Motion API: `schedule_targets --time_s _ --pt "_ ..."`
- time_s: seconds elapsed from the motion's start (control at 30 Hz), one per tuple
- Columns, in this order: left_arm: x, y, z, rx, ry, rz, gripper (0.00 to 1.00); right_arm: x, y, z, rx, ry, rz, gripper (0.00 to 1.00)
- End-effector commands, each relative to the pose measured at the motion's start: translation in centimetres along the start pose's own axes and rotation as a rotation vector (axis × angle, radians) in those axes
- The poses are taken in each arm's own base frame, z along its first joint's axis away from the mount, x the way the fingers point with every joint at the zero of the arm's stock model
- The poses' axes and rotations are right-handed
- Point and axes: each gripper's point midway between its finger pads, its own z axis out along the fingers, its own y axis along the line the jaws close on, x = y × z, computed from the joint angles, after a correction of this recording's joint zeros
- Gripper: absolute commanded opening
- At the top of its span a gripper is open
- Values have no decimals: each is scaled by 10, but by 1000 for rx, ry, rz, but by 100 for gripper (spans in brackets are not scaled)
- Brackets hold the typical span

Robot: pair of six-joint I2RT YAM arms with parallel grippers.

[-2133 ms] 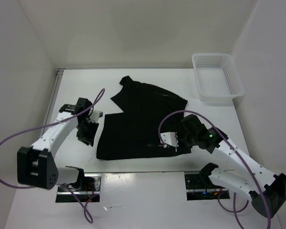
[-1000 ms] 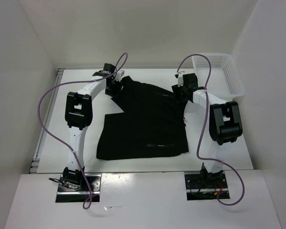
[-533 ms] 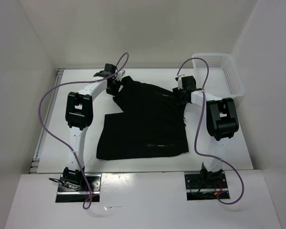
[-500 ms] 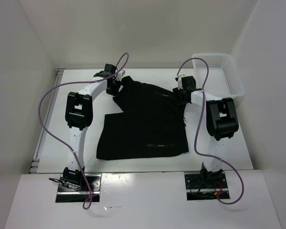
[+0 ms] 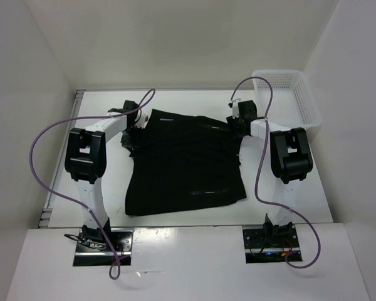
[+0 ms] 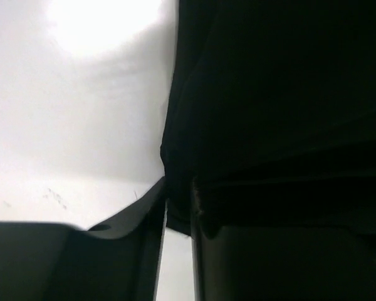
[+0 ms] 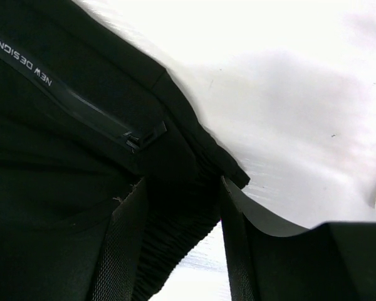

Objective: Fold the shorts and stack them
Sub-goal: Flatten the shorts out

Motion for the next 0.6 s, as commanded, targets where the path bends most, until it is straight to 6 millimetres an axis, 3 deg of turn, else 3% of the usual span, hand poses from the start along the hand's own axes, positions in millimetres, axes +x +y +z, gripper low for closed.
schedule_targets --time_s 0.0,0.03,0.13,0.17,0.2,0.3,0.33,0.37,0.4,0.43,0.5,0.53,0.57 --pt "29 -3 -12 -36 101 29 39 -20 1 2 -19 -59 -44 53" --pt "20 -2 -15 -38 77 28 42 -27 0 1 -16 -72 -44 53" --pt "-36 5 -33 -33 -72 8 53 -42 0 -4 -28 -109 -73 55" --pt "-49 2 -30 -14 -89 9 59 -48 -1 -6 -25 -123 -82 55" --pt "-82 3 -45 -9 -174 10 59 -53 -3 -7 -22 -134 -100 55" --pt "-117 -2 -37 27 -230 15 63 -56 -2 -8 -30 -136 -124 55" --pt "-141 -3 -49 36 -295 19 64 -61 -4 -9 -27 -147 -136 55" --pt "-146 -3 -33 37 -282 18 64 -63 -4 -10 -27 -147 -136 55" --pt "-156 -4 -31 46 -305 21 66 -63 -4 -10 -27 -147 -136 55" --pt "-161 -8 -11 50 -295 29 67 -69 -5 -12 -24 -159 -146 55" --pt "-187 -12 -13 50 -354 39 67 -69 -5 -12 -24 -159 -146 56" --pt "-188 -12 6 51 -336 39 69 -70 -6 -10 -24 -159 -146 56" --pt "-195 -20 9 64 -350 50 70 -70 -6 -10 -24 -159 -146 56"
